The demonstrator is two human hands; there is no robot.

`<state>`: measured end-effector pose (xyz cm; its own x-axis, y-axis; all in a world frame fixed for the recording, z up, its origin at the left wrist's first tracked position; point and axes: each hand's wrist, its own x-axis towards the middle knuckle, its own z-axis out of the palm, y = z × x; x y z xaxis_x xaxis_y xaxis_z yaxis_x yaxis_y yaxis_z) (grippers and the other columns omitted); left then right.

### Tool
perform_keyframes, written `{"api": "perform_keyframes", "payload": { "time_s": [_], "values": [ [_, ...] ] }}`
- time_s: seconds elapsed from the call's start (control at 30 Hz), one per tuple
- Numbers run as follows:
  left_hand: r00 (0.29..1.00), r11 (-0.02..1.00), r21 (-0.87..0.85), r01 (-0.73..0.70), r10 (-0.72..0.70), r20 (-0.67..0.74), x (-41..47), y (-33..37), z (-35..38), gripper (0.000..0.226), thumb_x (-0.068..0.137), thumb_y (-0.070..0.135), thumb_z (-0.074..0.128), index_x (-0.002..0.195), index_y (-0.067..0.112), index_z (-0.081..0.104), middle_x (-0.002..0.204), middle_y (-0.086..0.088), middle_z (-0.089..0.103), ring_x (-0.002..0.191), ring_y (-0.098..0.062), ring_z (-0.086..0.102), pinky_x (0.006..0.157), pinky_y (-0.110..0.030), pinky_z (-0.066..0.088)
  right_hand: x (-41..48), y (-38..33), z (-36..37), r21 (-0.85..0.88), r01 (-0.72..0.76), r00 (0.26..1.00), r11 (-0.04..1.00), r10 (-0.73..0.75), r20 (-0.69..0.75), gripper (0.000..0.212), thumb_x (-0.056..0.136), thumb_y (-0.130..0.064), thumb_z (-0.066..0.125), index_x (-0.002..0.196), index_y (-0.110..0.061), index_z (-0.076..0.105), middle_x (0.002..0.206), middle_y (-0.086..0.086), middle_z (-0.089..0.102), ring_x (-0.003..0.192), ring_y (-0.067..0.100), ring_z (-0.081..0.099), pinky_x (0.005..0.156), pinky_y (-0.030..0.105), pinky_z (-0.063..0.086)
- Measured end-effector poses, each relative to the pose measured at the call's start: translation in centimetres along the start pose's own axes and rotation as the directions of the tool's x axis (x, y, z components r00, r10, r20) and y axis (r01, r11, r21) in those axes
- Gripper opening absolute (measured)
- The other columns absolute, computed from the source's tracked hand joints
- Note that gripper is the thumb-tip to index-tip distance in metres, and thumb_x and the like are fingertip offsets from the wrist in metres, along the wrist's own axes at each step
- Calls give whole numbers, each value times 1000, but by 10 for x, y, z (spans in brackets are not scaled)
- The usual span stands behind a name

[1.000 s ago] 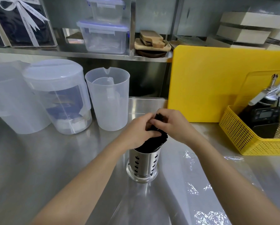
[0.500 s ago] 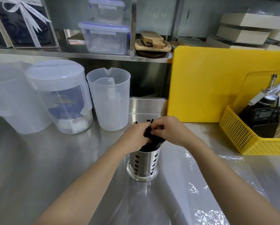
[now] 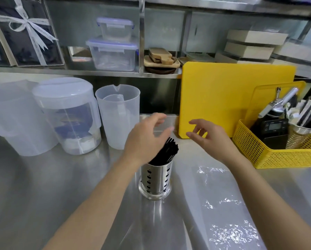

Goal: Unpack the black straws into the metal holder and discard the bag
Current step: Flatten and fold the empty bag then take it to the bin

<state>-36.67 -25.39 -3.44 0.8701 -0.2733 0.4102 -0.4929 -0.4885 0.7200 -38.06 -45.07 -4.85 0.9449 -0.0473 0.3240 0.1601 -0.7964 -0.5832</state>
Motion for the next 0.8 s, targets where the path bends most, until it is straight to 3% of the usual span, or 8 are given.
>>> {"api": "perform_keyframes", "payload": {
  "time_s": [0.13,0.2,0.27,0.33,0.43,0.57,0.67,0.8],
  "values": [
    [984,980,88,-178,178,2,-29,26,41,42,85,42,52,122,22,58,121,4,65,112,-12,56,91,-25,40,-40,34,-13,-97,-82,997,992,81,-19,52,83,-39,60,131,-23,49,113,3,59,101,20,56,85,38,46],
    [967,964,88,-252,247,63,-43,30,70,46,85,45,49,123,21,57,124,3,64,114,-10,53,95,-19,36,-61,58,-18,-175,-108,994,979,112,12,58,83,-45,57,135,-23,43,125,5,56,113,23,53,92,44,44],
    [958,964,102,-246,226,178,-55,27,102,53,85,48,45,130,21,52,134,4,56,125,-12,47,104,-20,27,-81,86,-22,-235,-161,983,959,178,52,63,82,-51,53,138,-25,38,135,5,49,119,24,49,97,44,40],
    [943,967,143,-210,162,289,-67,16,136,62,84,56,39,138,25,41,146,4,42,137,-14,34,114,-26,16,-99,115,-24,-285,-234,960,929,266,81,67,83,-53,51,141,-26,31,144,4,40,128,23,41,104,42,33],
    [923,956,258,-141,32,384,-82,-3,180,78,75,69,19,145,32,22,156,6,20,144,-14,15,112,-22,0,-127,160,-26,-359,-331,918,873,386,92,73,83,-56,48,144,-30,20,154,3,24,141,21,22,108,42,22],
    [903,917,395,-54,-124,410,-100,-16,224,85,72,72,7,147,32,14,159,2,7,146,-18,8,117,-33,3,-158,212,-31,-390,-468,831,793,545,111,74,86,-56,44,147,-31,9,158,1,10,144,22,11,110,47,17],
    [874,867,496,48,-277,400,-114,-25,247,86,72,73,5,147,31,14,159,-4,3,146,-21,4,117,-37,2,-172,240,-31,-339,-619,733,708,676,75,74,85,-52,49,145,-22,18,153,10,23,140,28,23,109,47,21],
    [785,777,604,177,-482,390,-128,-26,262,71,89,60,32,146,23,14,158,-12,-1,145,-28,3,117,-39,8,-187,257,-27,-263,-733,651,627,759,-5,66,80,-42,62,133,-9,37,131,19,47,123,38,42,101,47,35]
  ]
}}
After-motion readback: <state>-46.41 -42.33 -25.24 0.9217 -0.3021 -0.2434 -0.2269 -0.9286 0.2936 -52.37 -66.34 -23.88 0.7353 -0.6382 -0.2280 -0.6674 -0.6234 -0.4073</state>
